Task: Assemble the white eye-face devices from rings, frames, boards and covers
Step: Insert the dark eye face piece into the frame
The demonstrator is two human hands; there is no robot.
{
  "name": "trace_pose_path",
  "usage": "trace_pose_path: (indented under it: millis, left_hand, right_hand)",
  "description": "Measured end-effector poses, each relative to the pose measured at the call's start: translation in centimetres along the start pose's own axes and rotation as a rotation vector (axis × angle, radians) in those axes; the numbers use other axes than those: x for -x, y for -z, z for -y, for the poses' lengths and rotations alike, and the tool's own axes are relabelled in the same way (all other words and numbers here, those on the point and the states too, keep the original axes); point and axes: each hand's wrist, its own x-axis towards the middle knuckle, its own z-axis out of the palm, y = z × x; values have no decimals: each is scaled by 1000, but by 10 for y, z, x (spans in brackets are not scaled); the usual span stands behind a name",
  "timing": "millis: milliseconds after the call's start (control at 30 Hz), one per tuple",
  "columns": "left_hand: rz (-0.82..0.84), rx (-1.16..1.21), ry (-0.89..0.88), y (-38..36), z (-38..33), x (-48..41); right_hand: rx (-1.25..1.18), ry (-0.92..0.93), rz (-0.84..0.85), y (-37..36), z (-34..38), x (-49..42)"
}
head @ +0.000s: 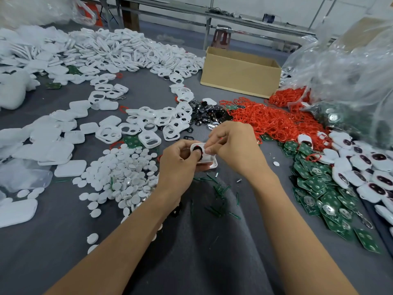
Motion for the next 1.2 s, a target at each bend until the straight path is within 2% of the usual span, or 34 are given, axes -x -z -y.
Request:
trace_pose_path:
  millis: [267, 433, 567, 700, 833, 933, 1200]
  left_hand:
    - [-20, -42, -18, 1, 0, -2]
    - [-22, 43, 12, 1, -2, 0]
    - [-13, 66, 28, 2, -3, 0]
    - [-10, -9, 11, 2, -2, -1]
    - [-28, -145, -77, 3, 0, 0]
    - [-42, -148, -68, 3, 1, 0]
    - [161, 71, 90, -1, -1, 3]
  right_hand:
    - [19, 1, -43, -1, 2, 3]
    - [97, 10, -19, -8, 4, 2]
    - [70, 11, -23, -10, 2, 2]
    - [-1, 19, -11, -9, -1, 3]
    - [102, 39, 66, -9, -1, 1]
    - [168, 28, 119, -9, -1, 1]
    - [89, -34, 146, 8, -12, 1]
